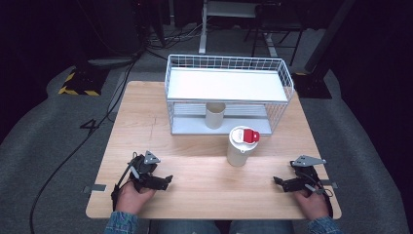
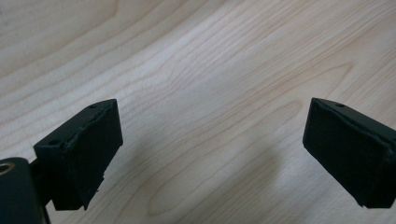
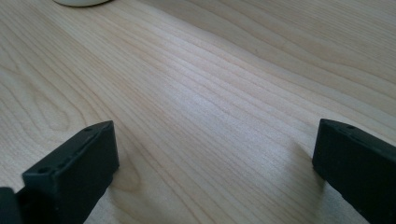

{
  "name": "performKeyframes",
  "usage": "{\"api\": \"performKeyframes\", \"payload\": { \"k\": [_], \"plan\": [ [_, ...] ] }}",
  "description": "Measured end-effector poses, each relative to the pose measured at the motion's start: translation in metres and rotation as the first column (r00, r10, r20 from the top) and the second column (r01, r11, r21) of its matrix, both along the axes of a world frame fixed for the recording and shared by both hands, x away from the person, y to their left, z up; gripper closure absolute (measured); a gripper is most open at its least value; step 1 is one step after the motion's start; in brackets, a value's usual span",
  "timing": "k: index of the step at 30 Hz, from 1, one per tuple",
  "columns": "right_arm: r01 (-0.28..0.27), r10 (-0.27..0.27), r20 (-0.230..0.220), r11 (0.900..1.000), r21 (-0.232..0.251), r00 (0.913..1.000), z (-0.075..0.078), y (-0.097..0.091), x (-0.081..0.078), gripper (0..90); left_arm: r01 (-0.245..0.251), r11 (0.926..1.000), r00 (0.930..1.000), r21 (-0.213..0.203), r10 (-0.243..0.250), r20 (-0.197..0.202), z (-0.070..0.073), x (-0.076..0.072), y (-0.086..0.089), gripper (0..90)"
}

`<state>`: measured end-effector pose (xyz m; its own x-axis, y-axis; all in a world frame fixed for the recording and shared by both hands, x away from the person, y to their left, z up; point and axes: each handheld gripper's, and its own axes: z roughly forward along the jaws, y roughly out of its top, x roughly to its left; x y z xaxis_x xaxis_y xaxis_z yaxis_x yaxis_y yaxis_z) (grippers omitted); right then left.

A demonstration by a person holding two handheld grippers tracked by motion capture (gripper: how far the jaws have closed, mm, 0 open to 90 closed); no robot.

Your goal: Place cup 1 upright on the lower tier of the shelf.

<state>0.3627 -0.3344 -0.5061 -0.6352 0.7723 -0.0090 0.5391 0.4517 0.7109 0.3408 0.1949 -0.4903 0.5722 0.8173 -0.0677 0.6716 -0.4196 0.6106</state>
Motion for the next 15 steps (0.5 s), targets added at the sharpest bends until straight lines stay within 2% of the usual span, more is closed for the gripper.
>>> {"api": "performKeyframes", "payload": {
  "k": [2, 3, 5, 6, 7, 8, 9, 15],
  "plan": [
    [-0.001, 0.001, 0.000, 1.0000, -0.001, 1.0000, 0.000, 0.000, 0.000, 0.6, -0.002, 0.9994, 0.9999, 0.034, 0.002, -0.013, -0.005, 0.001, 0.001, 5.5],
    [0.000, 0.000, 0.000, 1.0000, 0.000, 1.0000, 0.000, 0.000, 0.000, 0.6, -0.001, 0.9986, 1.0000, 0.053, 0.001, 0.003, -0.007, 0.000, 0.000, 3.7],
    [-0.001, 0.001, 0.000, 1.0000, 0.001, 1.0000, 0.000, 0.000, 0.000, 0.6, -0.001, 0.9986, 1.0000, 0.054, 0.000, 0.003, -0.007, 0.000, 0.000, 3.2],
    [-0.001, 0.001, 0.000, 1.0000, 0.000, 1.0000, 0.000, 0.000, 0.000, 0.6, -0.001, 0.9986, 1.0000, 0.052, 0.000, 0.009, -0.008, 0.000, 0.000, 2.6],
    [-0.001, 0.001, 0.000, 1.0000, 0.001, 1.0000, 0.000, 0.000, 0.000, 0.6, 0.034, 0.9993, 0.9974, 0.018, -0.035, 0.062, -0.013, -0.001, 0.004, 0.0],
    [-0.001, 0.001, 0.000, 1.0000, 0.001, 1.0000, 0.000, 0.000, 0.000, 0.6, 0.034, 0.9993, 0.9974, 0.018, -0.035, 0.062, -0.013, -0.001, 0.004, 0.0],
    [-0.001, 0.001, 0.000, 1.0000, 0.001, 1.0000, 0.000, 0.000, 0.000, 0.6, 0.047, 0.9988, 0.9953, 0.008, -0.048, 0.084, -0.015, -0.002, 0.006, 0.0],
    [0.012, -0.012, -0.002, 0.9999, 0.006, 0.9999, 0.000, 0.000, 0.000, 2.1, 0.042, 0.9991, 0.9959, 0.001, -0.042, 0.080, -0.015, -0.001, 0.006, 0.3]
  ]
}}
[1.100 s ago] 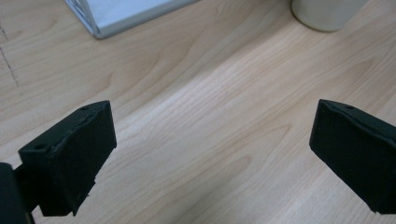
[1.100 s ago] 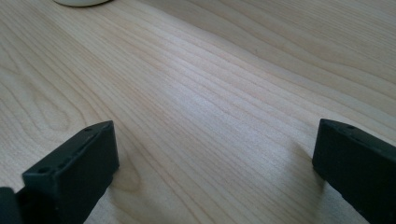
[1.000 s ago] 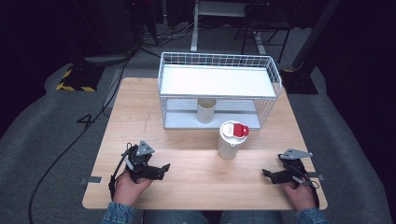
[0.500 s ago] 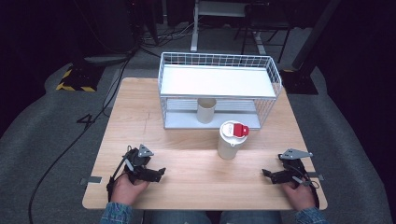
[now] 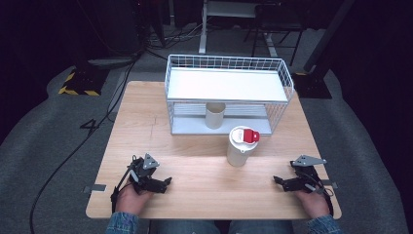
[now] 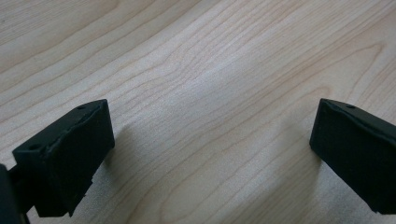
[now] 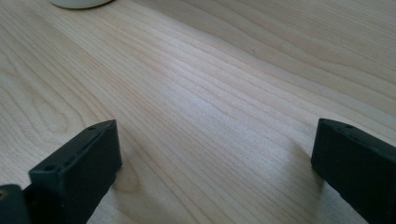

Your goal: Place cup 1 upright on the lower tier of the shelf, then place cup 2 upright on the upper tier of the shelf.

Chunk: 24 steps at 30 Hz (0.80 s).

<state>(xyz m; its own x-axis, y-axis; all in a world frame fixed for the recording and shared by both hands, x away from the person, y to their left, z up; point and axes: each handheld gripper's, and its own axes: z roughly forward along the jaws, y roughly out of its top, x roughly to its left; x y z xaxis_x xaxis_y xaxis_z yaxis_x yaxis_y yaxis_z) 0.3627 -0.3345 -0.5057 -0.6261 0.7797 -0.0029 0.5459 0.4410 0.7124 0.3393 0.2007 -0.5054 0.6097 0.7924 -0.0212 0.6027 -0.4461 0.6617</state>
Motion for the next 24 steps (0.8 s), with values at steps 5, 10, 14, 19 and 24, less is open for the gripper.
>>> {"api": "performKeyframes", "payload": {
  "k": [5, 10, 14, 19, 24],
  "plan": [
    [-0.003, 0.003, 0.003, 1.0000, -0.002, 1.0000, 0.0000, 0.0004, 0.0001, 2.4, 0.003, 1.0000, 1.0000, 0.004, -0.003, 0.002, 0.0002, 0.0002, 0.0002, 0.3],
    [0.015, -0.015, -0.001, 0.9999, 0.000, 0.9999, -0.0001, 0.0030, -0.0002, 1.5, -0.002, 1.0000, 1.0000, 0.005, 0.002, 0.000, 0.0004, 0.0007, 0.0004, 0.4],
    [0.020, -0.020, -0.003, 0.9998, -0.001, 0.9998, -0.0003, 0.0041, 0.0001, 0.8, -0.007, 1.0000, 1.0000, 0.003, 0.007, 0.001, 0.0002, 0.0016, 0.0002, 0.4],
    [0.021, -0.021, 0.000, 0.9998, 0.000, 0.9998, -0.0001, 0.0042, -0.0009, 2.0, -0.012, 0.9999, 0.9999, 0.004, 0.012, 0.002, 0.0002, 0.0016, 0.0002, 0.4],
    [0.017, -0.017, 0.001, 0.9998, 0.004, 0.9999, 0.0000, 0.0042, -0.0013, 2.8, -0.029, 0.9996, 0.9996, -0.005, 0.029, 0.002, -0.0003, 0.0022, -0.0005, 0.5]
  ]
}}
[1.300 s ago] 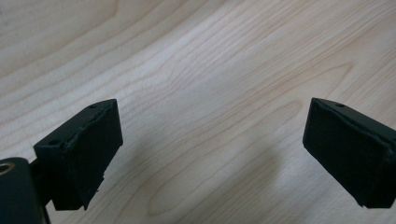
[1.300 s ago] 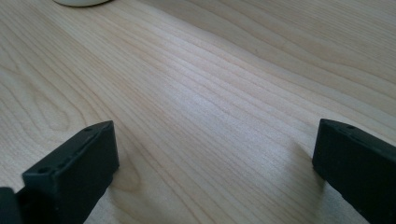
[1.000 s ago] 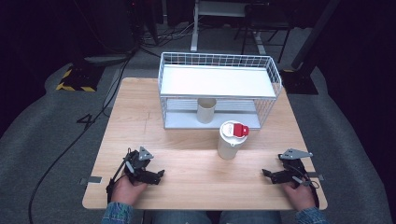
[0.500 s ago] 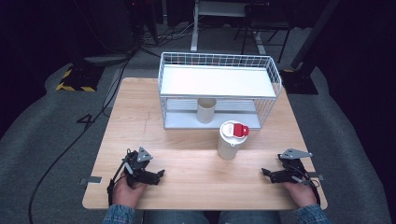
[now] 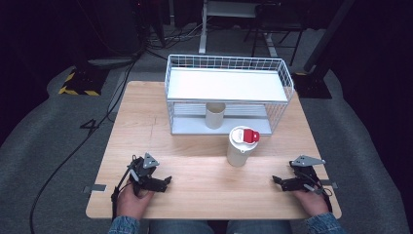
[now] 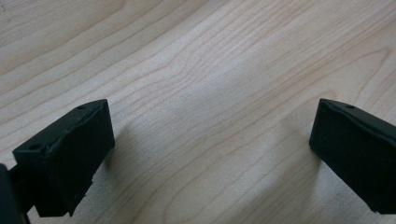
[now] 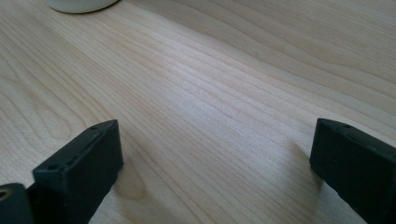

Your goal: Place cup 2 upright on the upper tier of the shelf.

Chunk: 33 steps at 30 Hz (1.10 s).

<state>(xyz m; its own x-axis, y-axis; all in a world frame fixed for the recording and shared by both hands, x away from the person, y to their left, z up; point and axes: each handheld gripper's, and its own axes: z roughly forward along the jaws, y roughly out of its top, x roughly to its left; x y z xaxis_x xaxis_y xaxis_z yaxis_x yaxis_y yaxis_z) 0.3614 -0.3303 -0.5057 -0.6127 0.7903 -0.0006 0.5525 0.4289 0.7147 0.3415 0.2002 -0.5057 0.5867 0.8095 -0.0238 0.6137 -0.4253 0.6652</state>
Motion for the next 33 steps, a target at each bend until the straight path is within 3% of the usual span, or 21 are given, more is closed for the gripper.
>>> {"api": "performKeyframes", "payload": {
  "k": [11, 22, 33],
  "plan": [
    [-0.004, 0.004, 0.006, 1.0000, 0.003, 1.0000, 0.003, 0.002, 0.000, 4.6, -0.005, 1.0000, 1.0000, 0.006, 0.005, -0.001, 0.000, 0.001, -0.001, 0.4],
    [-0.057, 0.051, 0.088, 0.9962, 0.066, 0.9949, 0.038, 0.021, 0.002, 3.6, -0.005, 1.0000, 1.0000, 0.005, 0.005, -0.001, 0.000, 0.001, -0.001, 0.4],
    [-0.107, 0.091, 0.143, 0.9883, 0.109, 0.9855, 0.055, 0.042, 0.009, 0.0, -0.005, 1.0000, 1.0000, 0.005, 0.005, -0.001, 0.000, 0.001, -0.001, 0.4]
  ]
}}
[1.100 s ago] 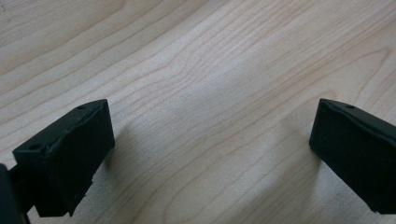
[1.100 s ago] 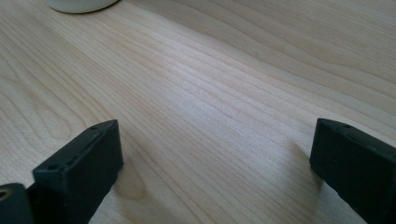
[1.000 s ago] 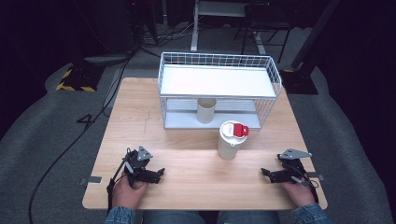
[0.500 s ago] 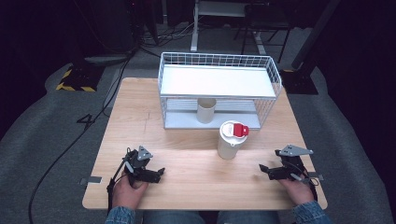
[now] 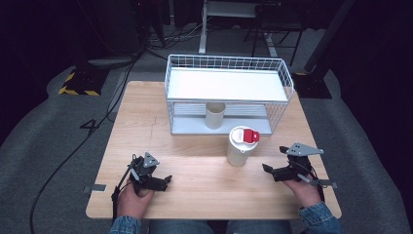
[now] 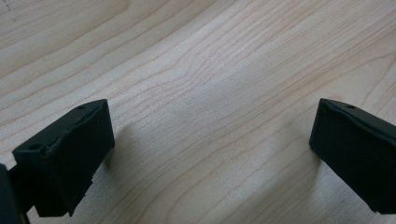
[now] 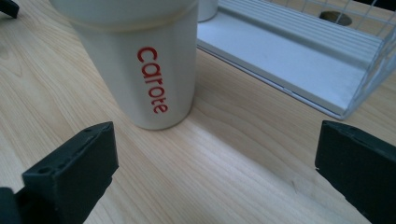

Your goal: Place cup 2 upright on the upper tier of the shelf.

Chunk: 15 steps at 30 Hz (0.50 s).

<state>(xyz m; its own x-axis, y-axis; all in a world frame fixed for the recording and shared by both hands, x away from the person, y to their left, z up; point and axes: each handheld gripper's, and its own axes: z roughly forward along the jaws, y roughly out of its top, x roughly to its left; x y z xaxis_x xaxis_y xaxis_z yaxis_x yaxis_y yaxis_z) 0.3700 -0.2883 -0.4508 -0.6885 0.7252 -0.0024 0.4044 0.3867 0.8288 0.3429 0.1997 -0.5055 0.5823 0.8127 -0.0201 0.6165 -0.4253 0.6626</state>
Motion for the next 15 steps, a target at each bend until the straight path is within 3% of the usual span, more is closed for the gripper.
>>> {"api": "performKeyframes", "payload": {
  "k": [15],
  "plan": [
    [-0.076, 0.075, 0.022, 0.9964, 0.038, 0.9969, 0.004, 0.033, 0.014, 0.0, 0.000, 1.0000, 1.0000, 0.000, 0.000, -0.001, 0.000, 0.000, 0.000, 0.4]
  ]
}}
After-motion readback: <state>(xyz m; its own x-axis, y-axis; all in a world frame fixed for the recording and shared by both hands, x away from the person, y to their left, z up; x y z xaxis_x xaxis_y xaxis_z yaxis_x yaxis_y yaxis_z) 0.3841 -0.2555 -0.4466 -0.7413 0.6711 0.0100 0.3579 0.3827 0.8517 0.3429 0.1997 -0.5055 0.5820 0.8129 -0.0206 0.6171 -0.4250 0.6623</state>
